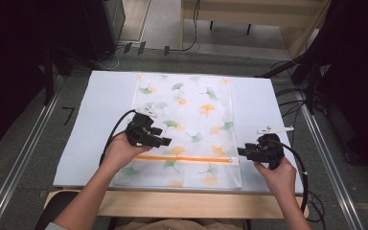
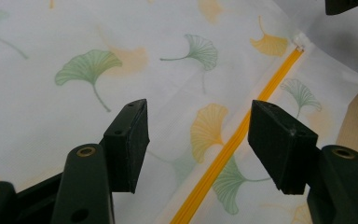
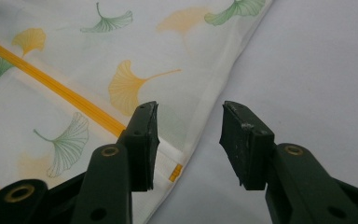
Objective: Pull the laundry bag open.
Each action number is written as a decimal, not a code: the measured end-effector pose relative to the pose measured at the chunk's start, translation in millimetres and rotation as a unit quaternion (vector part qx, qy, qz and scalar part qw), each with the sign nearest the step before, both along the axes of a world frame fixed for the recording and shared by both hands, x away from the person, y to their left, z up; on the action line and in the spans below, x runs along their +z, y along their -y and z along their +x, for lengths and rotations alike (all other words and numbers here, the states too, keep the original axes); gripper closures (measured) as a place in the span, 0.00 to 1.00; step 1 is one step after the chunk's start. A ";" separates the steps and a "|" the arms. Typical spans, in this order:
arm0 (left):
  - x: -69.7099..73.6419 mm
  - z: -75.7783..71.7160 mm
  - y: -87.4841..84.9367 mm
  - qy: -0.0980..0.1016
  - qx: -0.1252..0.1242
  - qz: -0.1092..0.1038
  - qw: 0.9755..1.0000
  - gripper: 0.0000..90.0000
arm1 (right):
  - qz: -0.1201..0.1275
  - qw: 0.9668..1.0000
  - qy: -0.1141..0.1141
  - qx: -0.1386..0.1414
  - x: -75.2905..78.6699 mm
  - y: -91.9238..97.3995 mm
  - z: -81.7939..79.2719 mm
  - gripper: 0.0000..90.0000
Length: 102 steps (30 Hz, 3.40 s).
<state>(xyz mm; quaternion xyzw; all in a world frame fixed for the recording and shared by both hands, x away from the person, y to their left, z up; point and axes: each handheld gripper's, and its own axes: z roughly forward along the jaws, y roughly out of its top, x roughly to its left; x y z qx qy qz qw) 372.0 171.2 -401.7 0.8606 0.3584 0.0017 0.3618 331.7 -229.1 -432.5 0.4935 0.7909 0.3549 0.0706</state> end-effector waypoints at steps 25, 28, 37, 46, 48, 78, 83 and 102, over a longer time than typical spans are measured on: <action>-7.0 3.5 33.4 0.002 -0.035 0.005 0.999 0.45 | -0.013 0.998 -0.064 0.005 -28.8 -8.5 -7.5 0.76; -7.2 3.9 32.5 0.001 -0.034 0.006 0.999 0.45 | -0.017 0.998 -0.063 0.012 -30.2 -11.5 -7.0 0.75; -8.6 4.1 32.2 0.000 -0.033 0.009 0.999 0.45 | -0.038 0.998 -0.050 0.012 -31.6 -19.8 -10.1 0.78; -10.3 4.2 34.4 -0.002 -0.035 0.012 0.999 0.45 | -0.038 0.998 -0.043 0.002 -33.0 -20.6 -11.9 0.86; -10.8 4.3 34.8 -0.003 -0.035 0.014 0.999 0.45 | -0.035 0.998 -0.045 0.004 -33.2 -20.0 -11.7 0.88; -19.6 -22.1 85.4 0.010 -0.104 -0.018 0.994 0.67 | 0.011 0.999 -0.024 0.040 0.0 -18.7 -13.7 0.96; -20.2 -26.1 97.4 0.000 -0.116 -0.023 0.993 0.77 | 0.017 0.999 -0.021 0.042 3.8 -18.3 -14.3 0.96; -34.7 -32.9 141.8 0.007 -0.133 -0.021 0.991 0.81 | 0.026 0.998 -0.005 0.055 12.7 -19.1 -16.8 0.96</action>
